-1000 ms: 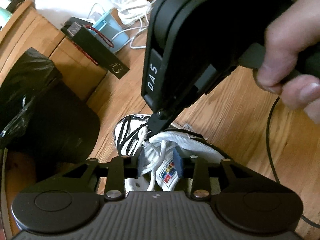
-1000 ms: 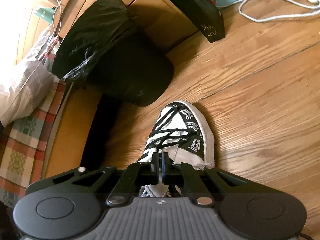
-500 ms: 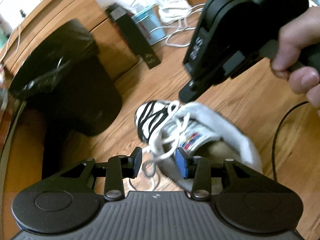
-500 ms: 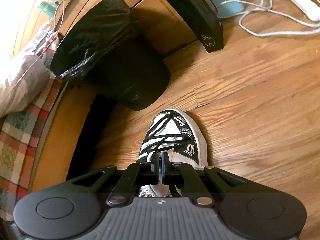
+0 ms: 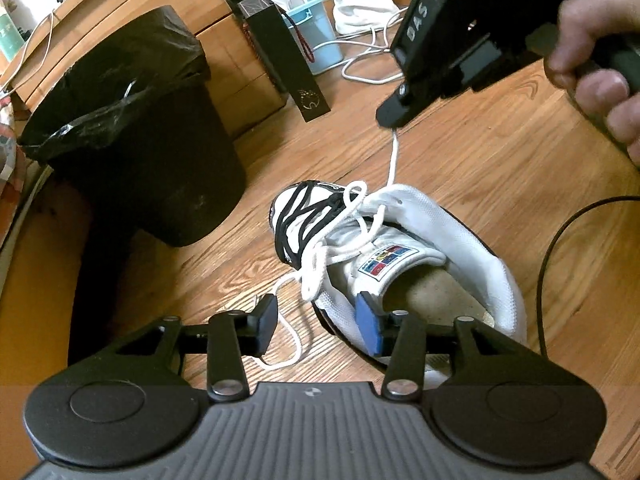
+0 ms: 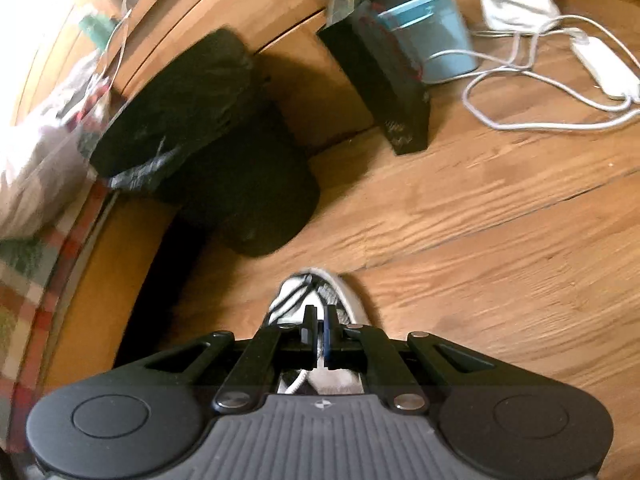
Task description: Lace up shoes with both hands
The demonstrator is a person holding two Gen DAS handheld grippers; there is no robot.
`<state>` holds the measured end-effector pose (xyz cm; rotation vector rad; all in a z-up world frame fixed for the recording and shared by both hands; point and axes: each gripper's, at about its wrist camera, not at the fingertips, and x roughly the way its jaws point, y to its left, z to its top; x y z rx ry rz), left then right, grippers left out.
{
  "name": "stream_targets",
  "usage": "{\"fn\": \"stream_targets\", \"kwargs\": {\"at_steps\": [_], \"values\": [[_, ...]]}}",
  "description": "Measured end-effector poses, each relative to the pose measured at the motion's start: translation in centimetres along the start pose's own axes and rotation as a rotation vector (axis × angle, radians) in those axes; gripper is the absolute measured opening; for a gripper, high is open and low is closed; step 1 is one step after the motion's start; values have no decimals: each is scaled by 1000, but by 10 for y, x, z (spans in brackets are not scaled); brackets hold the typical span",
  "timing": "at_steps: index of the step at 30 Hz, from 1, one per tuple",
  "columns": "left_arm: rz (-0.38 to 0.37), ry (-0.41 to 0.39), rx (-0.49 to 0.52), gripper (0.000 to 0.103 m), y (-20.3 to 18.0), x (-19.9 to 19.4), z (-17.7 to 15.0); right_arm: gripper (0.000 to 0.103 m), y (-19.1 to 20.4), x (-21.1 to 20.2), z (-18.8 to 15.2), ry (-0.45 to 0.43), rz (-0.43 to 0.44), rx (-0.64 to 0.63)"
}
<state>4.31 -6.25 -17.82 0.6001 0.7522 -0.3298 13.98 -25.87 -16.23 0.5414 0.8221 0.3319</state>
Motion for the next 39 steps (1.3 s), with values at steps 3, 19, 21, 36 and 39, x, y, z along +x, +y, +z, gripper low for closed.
{"fn": "stream_targets", "kwargs": {"at_steps": [3,19,21,36,39], "values": [[-4,1,-11,47,2,1,1,3,-8,-7,11,-30,2,41],[-12,-4,-22,48,6,4,2,3,-22,-47,63,-226,-13,86],[-13,-3,-24,48,6,4,2,3,-20,-51,70,-244,-17,72],[-15,-5,-33,48,5,4,1,3,-8,-78,93,-388,-63,51],[-12,-8,-36,48,5,3,1,3,-11,-83,94,-413,-101,71]]}}
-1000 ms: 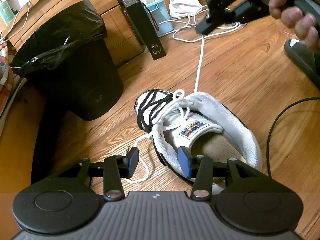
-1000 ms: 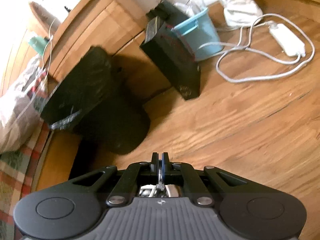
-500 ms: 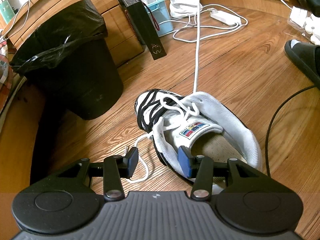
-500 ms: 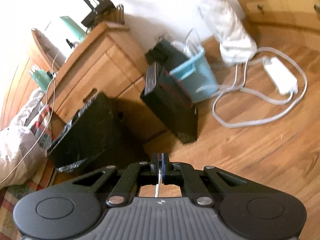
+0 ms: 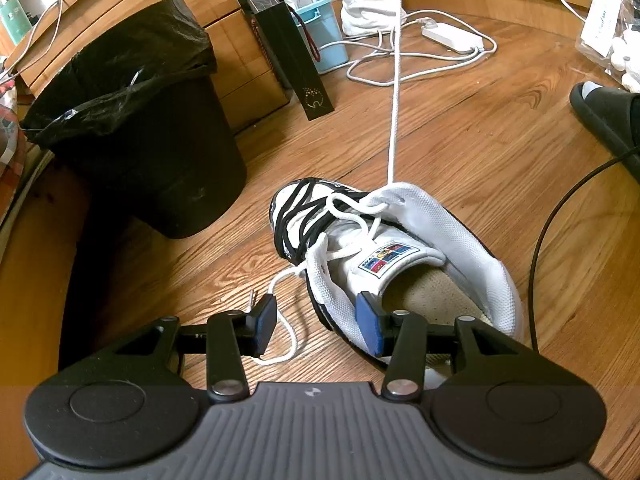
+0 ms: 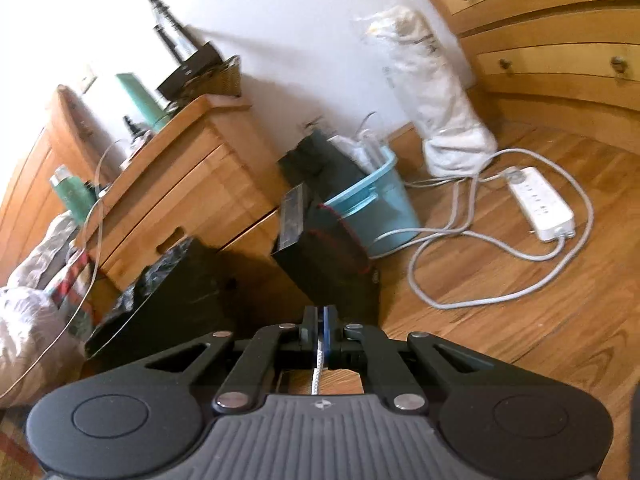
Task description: Lace up shoes with both hands
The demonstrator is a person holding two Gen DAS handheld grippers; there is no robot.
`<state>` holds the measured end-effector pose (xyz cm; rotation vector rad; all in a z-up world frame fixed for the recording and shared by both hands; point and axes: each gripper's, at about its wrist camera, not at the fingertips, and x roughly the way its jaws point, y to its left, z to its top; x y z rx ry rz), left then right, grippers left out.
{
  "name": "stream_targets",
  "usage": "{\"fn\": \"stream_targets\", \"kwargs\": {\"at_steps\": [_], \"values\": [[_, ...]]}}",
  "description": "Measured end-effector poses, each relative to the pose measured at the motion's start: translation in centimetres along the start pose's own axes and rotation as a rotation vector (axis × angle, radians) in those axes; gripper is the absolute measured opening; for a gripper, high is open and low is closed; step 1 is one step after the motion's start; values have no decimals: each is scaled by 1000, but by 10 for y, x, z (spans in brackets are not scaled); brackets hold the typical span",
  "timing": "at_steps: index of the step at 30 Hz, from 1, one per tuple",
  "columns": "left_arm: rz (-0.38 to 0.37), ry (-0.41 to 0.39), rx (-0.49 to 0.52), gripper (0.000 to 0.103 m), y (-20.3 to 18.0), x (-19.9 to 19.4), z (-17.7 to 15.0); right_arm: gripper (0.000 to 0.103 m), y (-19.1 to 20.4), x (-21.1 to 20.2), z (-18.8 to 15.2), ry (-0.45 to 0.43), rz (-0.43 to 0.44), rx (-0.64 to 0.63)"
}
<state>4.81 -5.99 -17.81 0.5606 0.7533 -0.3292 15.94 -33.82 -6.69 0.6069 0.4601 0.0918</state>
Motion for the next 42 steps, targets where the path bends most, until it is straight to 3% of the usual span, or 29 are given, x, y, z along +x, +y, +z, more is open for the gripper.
{"fn": "stream_targets", "kwargs": {"at_steps": [14,19,21,26,30,34,42], "values": [[-6,3,-17,48,2,0,-1,0,-12,-19,27,-115,-63,52],[-8,7,-13,48,2,0,0,1,-20,-7,21,-17,23,82],[-7,7,-17,48,2,0,0,7,-22,-1,2,62,67,110],[-7,6,-24,48,2,-1,-1,10,-18,26,-64,318,10,98],[0,0,-1,48,-1,-1,-1,10,-21,44,-120,492,-11,200],[0,1,-5,48,-2,-1,-1,10,-19,51,-147,537,-23,261],[-5,-1,-18,48,-1,-1,-1,10,-17,64,-161,560,-3,349]]}}
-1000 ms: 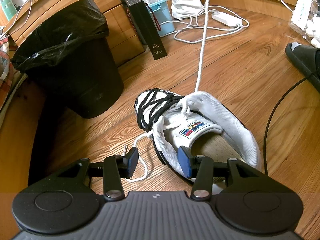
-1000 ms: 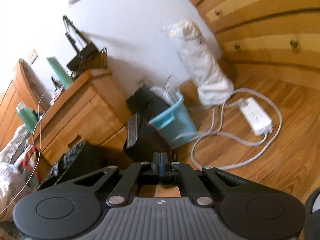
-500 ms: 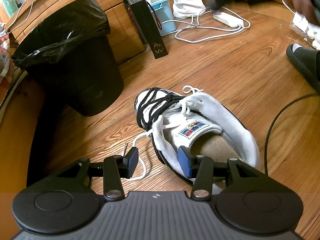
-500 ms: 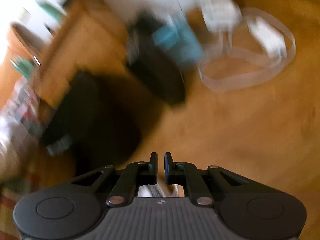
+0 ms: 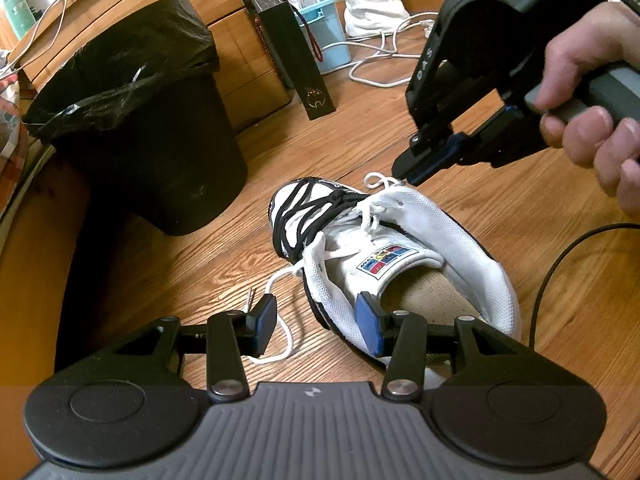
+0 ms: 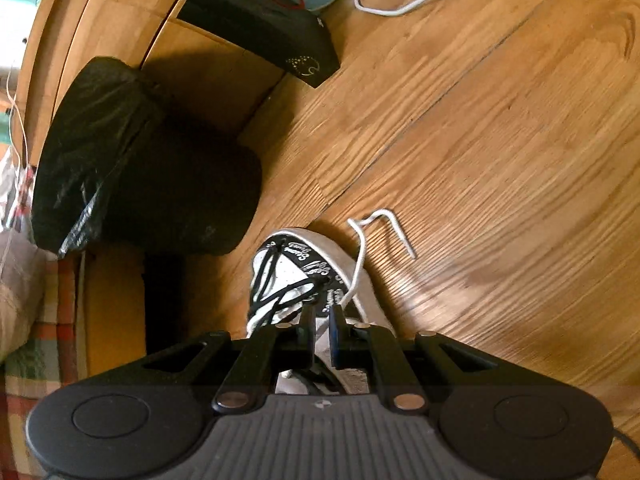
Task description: Lace up shoes with both hands
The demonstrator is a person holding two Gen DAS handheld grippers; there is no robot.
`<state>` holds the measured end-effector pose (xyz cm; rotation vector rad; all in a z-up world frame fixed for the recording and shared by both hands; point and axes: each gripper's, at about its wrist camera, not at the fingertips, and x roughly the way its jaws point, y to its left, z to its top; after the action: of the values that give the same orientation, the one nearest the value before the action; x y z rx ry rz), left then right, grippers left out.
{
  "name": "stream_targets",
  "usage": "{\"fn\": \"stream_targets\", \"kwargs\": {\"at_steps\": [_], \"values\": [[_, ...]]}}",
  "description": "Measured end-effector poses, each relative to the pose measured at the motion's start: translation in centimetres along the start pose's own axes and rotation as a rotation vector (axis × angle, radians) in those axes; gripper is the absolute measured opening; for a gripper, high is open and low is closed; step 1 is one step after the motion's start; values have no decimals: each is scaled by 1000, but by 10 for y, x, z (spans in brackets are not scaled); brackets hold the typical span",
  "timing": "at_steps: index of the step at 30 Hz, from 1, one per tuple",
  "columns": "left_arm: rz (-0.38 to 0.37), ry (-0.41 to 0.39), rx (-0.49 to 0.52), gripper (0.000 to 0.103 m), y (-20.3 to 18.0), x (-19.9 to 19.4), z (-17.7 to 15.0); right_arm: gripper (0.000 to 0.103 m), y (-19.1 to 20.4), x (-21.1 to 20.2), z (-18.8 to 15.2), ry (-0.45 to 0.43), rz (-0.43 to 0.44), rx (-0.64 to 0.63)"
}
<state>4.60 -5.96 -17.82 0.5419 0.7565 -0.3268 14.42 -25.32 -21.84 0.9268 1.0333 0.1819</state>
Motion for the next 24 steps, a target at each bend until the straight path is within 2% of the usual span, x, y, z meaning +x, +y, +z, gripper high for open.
{"fn": "stream_targets", "kwargs": {"at_steps": [5,8,18,24], "values": [[3,-4,11,48,-2,0,0,11,5,7,-1,7,-43,-53],[3,-4,7,48,-1,0,0,11,-1,5,-1,8,-1,-2],[2,-3,2,48,-1,0,0,11,-4,8,-2,36,8,13],[1,-4,2,48,0,0,0,11,-5,10,-1,54,48,34]]}}
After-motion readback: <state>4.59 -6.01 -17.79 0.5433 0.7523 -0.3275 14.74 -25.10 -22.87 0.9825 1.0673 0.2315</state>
